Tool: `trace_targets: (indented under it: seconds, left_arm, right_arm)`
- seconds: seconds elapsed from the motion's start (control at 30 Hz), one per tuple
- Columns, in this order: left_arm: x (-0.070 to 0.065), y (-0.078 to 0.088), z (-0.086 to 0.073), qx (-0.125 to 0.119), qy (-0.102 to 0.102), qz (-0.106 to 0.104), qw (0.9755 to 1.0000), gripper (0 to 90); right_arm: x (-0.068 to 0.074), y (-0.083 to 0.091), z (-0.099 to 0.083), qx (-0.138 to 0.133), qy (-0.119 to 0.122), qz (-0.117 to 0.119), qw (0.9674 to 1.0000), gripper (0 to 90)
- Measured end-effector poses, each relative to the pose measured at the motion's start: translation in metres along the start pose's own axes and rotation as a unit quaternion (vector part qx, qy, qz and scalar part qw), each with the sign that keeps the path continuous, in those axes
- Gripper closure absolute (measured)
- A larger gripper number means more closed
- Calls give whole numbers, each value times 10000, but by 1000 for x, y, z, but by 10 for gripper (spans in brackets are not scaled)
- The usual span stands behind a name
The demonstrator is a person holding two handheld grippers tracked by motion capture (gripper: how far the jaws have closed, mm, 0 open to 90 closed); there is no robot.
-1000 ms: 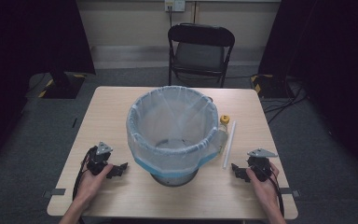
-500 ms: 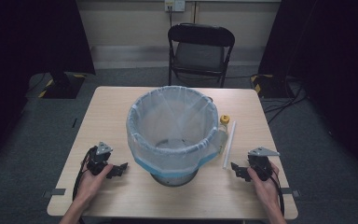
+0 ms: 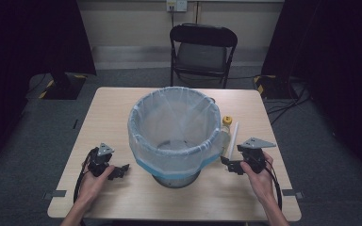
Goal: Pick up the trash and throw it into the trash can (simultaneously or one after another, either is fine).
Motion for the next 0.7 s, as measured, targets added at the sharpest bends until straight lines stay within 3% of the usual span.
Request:
trace_targets:
  seconds: [0.13, 0.3, 0.47, 0.6, 0.7]
  left_arm:
    - [0, 0, 0, -3, 0, -4, 10000, 0]
    - [0, 0, 0, -3, 0, -4, 10000, 0]
    - [0, 0, 0, 1, -1, 0, 10000, 0]
    - [0, 0, 0, 1, -1, 1, 10000, 0]
    - [0, 0, 0, -1, 1, 2, 10000, 0]
  right_arm:
    - [4, -15, 10, 147, 172, 108, 9997, 141]
    - [-4, -29, 20, 129, 111, 58, 9998, 140]
    - [-11, -44, 17, 220, 104, 79, 9997, 141]
    - [-11, -55, 12, 213, 29, 107, 9997, 150]
    - [-9, -58, 12, 201, 121, 99, 9997, 160]
Point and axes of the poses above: each handheld gripper's, and its own axes: y roughly backward along the jaws, z roughly out of its top, x roughly to its left, the point moved 6 cm from there along -y, roughly forward along the jaws, and after that the axes turned 2 degrees about y, right-handed, at the moved point
